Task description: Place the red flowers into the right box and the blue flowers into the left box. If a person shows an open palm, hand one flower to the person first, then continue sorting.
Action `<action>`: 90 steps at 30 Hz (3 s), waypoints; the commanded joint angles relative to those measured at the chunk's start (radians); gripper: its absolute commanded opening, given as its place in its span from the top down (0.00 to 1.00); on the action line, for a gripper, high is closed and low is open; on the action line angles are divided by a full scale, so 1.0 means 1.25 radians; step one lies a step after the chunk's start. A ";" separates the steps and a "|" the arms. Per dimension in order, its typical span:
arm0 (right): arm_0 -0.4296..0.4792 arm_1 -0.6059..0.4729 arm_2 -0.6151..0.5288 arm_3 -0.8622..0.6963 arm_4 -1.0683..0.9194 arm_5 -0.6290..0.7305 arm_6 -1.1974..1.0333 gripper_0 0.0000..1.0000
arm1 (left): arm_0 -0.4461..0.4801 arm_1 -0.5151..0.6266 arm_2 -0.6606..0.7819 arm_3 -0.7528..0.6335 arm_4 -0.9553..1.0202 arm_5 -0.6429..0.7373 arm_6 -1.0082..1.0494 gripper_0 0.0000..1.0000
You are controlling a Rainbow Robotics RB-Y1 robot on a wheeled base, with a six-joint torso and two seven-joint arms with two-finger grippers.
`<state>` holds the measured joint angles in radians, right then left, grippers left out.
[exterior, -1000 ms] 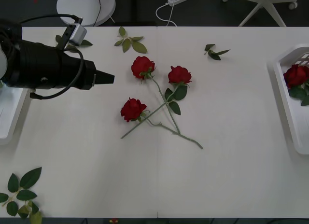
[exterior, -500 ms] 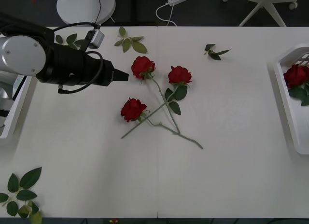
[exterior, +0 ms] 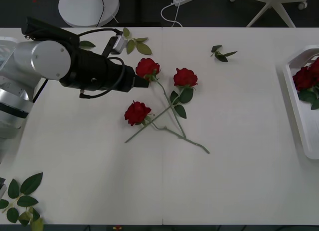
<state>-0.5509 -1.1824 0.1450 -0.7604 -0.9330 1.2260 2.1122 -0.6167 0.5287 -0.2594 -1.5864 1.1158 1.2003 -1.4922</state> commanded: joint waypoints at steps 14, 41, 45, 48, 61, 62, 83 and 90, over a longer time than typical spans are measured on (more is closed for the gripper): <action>0.009 -0.039 -0.157 -0.377 -0.174 0.345 -0.362 0.07 | -0.054 -0.018 -0.213 -0.153 -0.156 -0.003 0.789 0.00; -0.195 0.029 0.156 -0.518 -0.372 0.185 -1.095 0.05 | -0.237 -0.136 -0.450 0.120 -0.266 0.104 1.326 0.00; -0.195 0.029 0.164 -0.518 -0.380 0.160 -1.106 0.05 | -0.238 -0.137 -0.471 0.122 -0.237 0.122 1.405 0.00; -0.197 0.029 0.169 -0.518 -0.391 0.141 -1.117 0.05 | -0.238 -0.137 -0.475 0.135 -0.237 0.117 1.465 0.00; -0.270 0.075 0.273 -0.518 -0.419 0.064 -1.268 0.05 | -0.242 -0.189 -0.546 0.295 -0.284 -0.052 1.461 0.00; -0.276 0.078 0.278 -0.518 -0.419 0.060 -1.281 0.05 | -0.244 -0.191 -0.557 0.302 -0.291 -0.059 1.460 0.00; -0.406 0.207 0.469 -0.468 -0.395 0.019 -1.323 0.05 | -0.253 -0.216 -0.621 0.413 -0.331 -0.030 1.378 1.00; -0.437 0.287 0.511 -0.388 -0.368 -0.020 -1.306 0.05 | -0.252 -0.216 -0.621 0.420 -0.333 -0.014 1.375 1.00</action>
<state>-1.0437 -0.8769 0.7831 -1.2730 -1.4142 1.2255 0.4518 -0.9410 0.2586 -0.9949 -1.1279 0.7332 1.1811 0.2503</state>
